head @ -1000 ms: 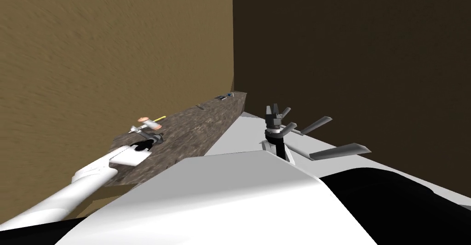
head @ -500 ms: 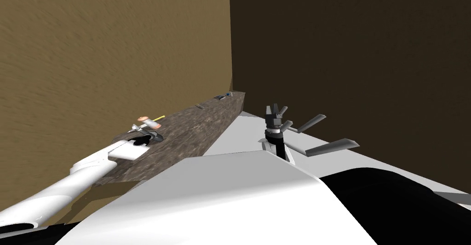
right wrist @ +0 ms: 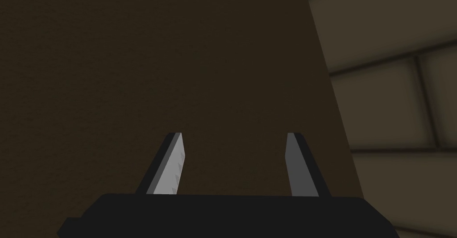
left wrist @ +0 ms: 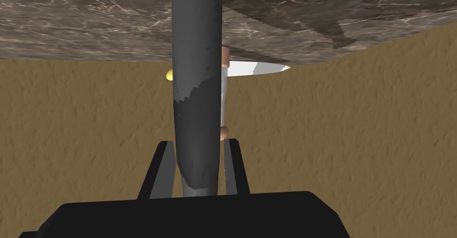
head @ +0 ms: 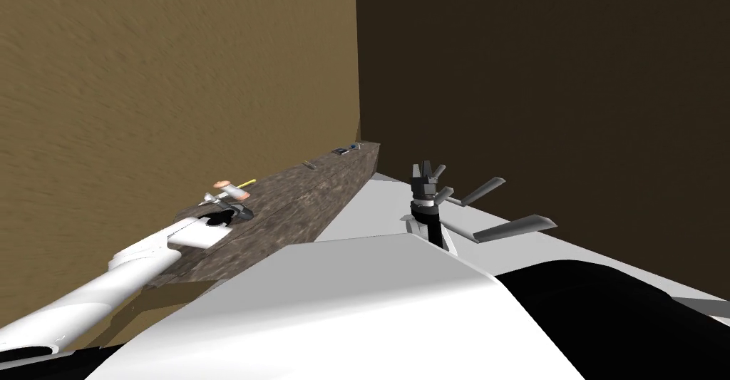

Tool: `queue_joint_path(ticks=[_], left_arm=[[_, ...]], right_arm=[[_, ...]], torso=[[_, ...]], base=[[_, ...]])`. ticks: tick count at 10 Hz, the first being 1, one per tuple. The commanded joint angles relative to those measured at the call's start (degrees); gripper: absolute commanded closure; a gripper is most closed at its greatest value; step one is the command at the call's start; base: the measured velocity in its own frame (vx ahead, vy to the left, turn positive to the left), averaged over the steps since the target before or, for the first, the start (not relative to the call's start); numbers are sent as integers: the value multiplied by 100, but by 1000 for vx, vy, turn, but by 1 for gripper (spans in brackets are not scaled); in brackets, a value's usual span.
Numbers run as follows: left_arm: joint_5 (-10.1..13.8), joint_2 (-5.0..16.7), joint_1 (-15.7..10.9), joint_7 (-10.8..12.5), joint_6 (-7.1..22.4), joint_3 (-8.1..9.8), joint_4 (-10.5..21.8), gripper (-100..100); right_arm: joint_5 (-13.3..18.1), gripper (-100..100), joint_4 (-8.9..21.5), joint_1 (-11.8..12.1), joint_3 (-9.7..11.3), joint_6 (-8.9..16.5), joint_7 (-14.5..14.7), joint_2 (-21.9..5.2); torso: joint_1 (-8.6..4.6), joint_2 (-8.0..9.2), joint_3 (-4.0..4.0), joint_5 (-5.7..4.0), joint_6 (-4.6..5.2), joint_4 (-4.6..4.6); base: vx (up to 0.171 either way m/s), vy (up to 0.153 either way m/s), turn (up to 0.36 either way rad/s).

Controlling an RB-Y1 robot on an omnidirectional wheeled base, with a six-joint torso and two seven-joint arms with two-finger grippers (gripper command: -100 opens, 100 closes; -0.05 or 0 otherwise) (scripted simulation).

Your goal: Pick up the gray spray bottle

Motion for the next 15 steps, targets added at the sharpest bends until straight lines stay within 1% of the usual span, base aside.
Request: queue_joint_path(ticks=[1,2,3,4,5,8,9,10,11,12,13,14,15], left_arm=[[-100,-286,286,-77,-137,259,-286,100],[-100,-297,385,-77,-137,259,-394,100],[-100,-297,479,-77,-137,259,-457,100],[-243,-568,703,-145,-247,549,-683,100],[-243,-639,793,-145,-247,549,-753,100],[-243,-639,1097,-145,-247,549,-1034,100],[-386,-875,1317,-213,-357,839,-1258,100],[-386,-981,1485,-213,-357,839,-1437,100],[-386,-981,1642,-213,-357,839,-1599,100],[-386,-981,1716,-213,-357,839,-1611,100],[-528,-1267,1947,-281,-467,1129,-1863,100],[-528,-1323,2089,-281,-467,1129,-1976,100],[-528,-1323,2249,-281,-467,1129,-2117,100]], right_arm=[[0,0,0,0,0,0,0,0],[0,0,0,2,-1,0,0,-1],[0,0,0,2,-1,0,0,-1],[0,0,0,1,0,0,0,0],[0,0,0,2,-1,0,0,0],[0,0,0,0,0,0,0,0],[0,0,0,0,0,0,0,0],[0,0,0,2,-1,0,0,0],[0,0,0,2,-1,0,0,0],[0,0,0,1,0,0,0,0],[0,0,0,0,0,0,0,0],[0,0,0,1,-1,0,0,0],[0,0,0,1,0,0,0,0]], torso=[[0,0,0,0,0,0],[17,-31,-18,11,-6,-8],[33,-59,-36,23,9,-16],[44,-63,-43,44,25,-25],[60,-96,-62,61,33,-33],[78,-89,-71,125,67,-53],[76,-83,-71,143,65,-59],[88,-110,-86,151,57,-65],[96,-129,-101,170,66,-76],[100,-127,-105,197,78,-85],[102,-120,-106,223,84,-93],[119,-142,-118,232,76,-98],[123,-157,-129,245,82,-105]], base=[[121,53,134],[179,73,89],[104,39,3],[163,48,103],[131,51,68],[9,16,-19],[98,32,109],[143,40,99],[83,33,12],[23,20,-23],[103,49,81],[132,29,74],[69,12,21]])
